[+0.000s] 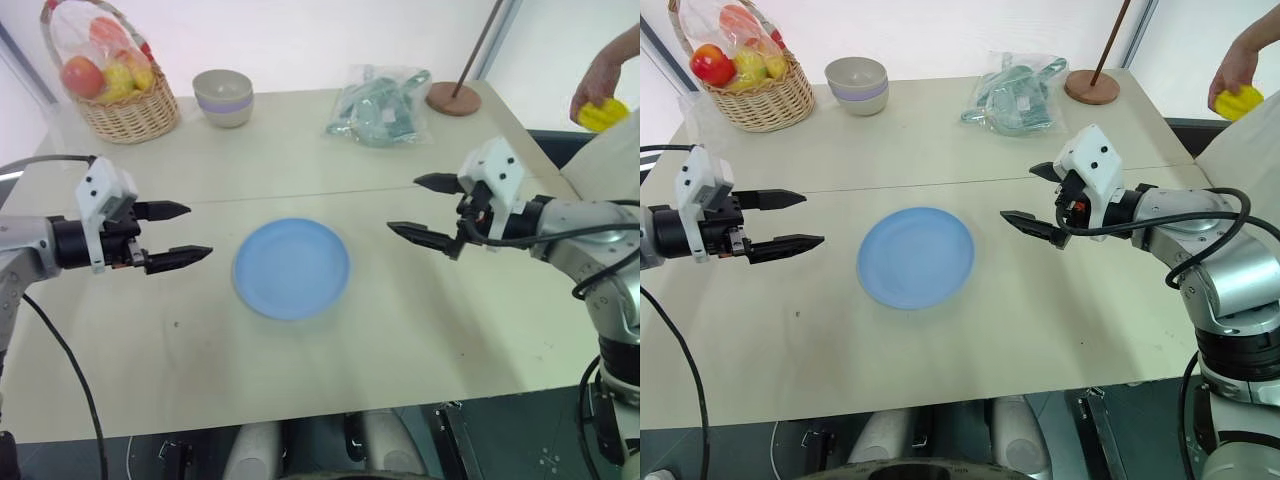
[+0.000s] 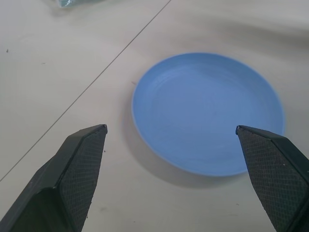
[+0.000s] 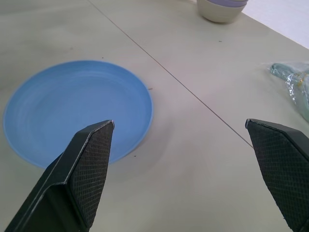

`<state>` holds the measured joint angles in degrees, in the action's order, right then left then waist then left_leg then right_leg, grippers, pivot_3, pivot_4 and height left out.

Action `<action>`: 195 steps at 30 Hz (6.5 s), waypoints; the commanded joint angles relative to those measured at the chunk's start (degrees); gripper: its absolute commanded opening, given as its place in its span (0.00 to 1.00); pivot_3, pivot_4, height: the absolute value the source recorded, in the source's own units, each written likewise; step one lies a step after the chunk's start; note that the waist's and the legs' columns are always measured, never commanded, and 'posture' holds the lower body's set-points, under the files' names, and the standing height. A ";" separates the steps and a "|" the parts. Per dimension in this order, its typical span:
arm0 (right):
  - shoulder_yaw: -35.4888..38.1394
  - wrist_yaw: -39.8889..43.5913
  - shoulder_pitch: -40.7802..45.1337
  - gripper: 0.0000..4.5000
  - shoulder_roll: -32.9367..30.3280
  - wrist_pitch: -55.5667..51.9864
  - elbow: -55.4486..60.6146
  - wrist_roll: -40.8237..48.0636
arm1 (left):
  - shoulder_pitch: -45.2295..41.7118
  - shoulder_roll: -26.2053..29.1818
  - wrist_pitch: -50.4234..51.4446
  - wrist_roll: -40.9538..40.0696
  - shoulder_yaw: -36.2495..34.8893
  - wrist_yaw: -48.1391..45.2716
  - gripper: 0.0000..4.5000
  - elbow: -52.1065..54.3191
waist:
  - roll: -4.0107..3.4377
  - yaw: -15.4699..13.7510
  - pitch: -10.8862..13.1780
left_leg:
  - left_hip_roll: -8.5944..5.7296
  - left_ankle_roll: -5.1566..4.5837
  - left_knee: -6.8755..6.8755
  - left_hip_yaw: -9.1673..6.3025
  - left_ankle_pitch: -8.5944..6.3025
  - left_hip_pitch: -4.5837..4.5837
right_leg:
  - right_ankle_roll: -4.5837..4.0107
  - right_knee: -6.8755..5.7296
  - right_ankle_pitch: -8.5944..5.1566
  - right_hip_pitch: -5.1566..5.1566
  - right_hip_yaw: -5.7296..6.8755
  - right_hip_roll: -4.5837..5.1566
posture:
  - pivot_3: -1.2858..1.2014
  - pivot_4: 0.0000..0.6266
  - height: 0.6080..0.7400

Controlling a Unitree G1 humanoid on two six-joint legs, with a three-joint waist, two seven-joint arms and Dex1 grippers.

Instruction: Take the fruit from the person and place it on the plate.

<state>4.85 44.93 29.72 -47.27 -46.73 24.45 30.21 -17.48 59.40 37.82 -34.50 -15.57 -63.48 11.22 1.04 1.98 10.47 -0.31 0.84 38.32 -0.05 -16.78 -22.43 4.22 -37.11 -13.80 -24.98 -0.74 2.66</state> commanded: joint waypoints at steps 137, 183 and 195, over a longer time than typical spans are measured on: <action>-2.17 -26.47 18.60 0.58 25.22 8.91 -9.87 -11.29 | -0.13 -0.74 0.48 -1.23 -1.76 3.36 1.00 3.48 | 0.01 -0.86 -0.01 | 0.00 0.00 0.06 0.01 0.00 0.02 | -0.01 -0.07 0.00 0.00 -0.01 0.00 | 0.52 0.24 1.00; -23.16 -1.72 2.69 0.58 30.93 18.79 -23.19 -14.48 | 4.28 4.27 3.97 -3.54 -2.24 -4.57 1.00 4.02 | 0.02 -0.77 -0.02 | 0.03 0.01 0.02 -0.01 0.00 0.05 | -0.01 -0.03 0.00 0.03 0.01 -0.05 | 0.52 0.24 1.00; -23.16 -0.52 1.38 0.96 30.60 17.99 -21.36 -16.23 | 6.26 6.81 0.33 0.68 -0.80 -7.13 1.00 2.03 | 0.02 -0.87 -0.02 | 0.02 0.01 0.02 0.00 0.00 0.05 | -0.01 -0.02 0.00 0.03 0.02 -0.04 | 0.52 0.24 1.00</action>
<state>-18.82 43.88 30.90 -16.49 -29.38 0.25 13.79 -10.86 65.20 39.13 -34.25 -16.01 -70.19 13.40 1.06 1.10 10.45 -0.29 0.85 38.34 -0.05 -16.78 -22.38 4.21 -37.14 -13.80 -24.95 -0.72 2.62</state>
